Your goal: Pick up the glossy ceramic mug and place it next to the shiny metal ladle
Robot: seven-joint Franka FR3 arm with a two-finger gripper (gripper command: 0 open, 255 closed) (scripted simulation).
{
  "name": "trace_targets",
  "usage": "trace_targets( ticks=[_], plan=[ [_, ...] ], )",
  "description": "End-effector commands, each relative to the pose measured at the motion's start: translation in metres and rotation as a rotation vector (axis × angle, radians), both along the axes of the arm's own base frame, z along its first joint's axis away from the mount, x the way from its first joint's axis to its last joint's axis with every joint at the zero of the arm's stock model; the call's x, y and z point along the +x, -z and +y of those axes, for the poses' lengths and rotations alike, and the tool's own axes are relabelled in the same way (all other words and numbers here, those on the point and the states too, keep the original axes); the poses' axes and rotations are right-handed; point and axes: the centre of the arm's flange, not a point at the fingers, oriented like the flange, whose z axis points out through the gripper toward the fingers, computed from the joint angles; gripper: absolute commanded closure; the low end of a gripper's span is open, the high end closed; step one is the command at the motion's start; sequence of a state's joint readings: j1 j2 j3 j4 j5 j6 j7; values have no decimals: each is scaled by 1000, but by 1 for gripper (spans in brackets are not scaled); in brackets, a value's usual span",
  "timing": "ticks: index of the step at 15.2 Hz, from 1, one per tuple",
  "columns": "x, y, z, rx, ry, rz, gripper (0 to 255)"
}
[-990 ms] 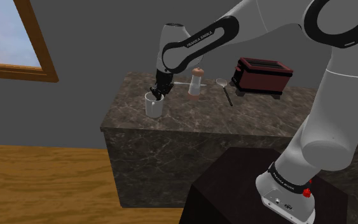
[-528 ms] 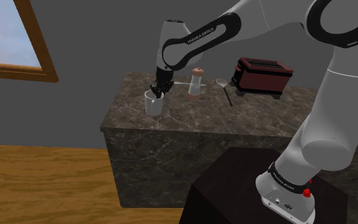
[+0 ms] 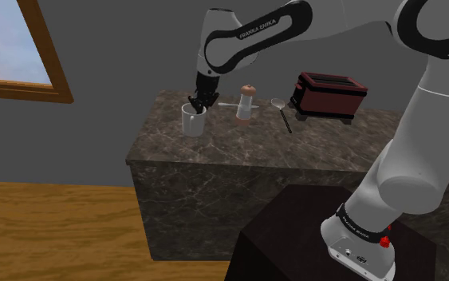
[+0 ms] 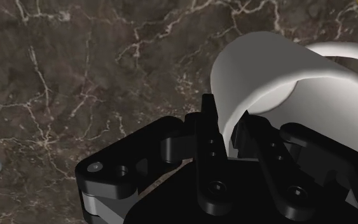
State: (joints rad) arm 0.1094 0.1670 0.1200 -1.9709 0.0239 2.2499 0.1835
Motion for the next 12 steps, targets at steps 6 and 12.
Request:
trace_targets(
  ticks=[6, 12],
  plan=[
    [1, -38, -1, 0, 0, 0, 255],
    [1, -69, -1, 0, 0, 0, 255]
  ],
)
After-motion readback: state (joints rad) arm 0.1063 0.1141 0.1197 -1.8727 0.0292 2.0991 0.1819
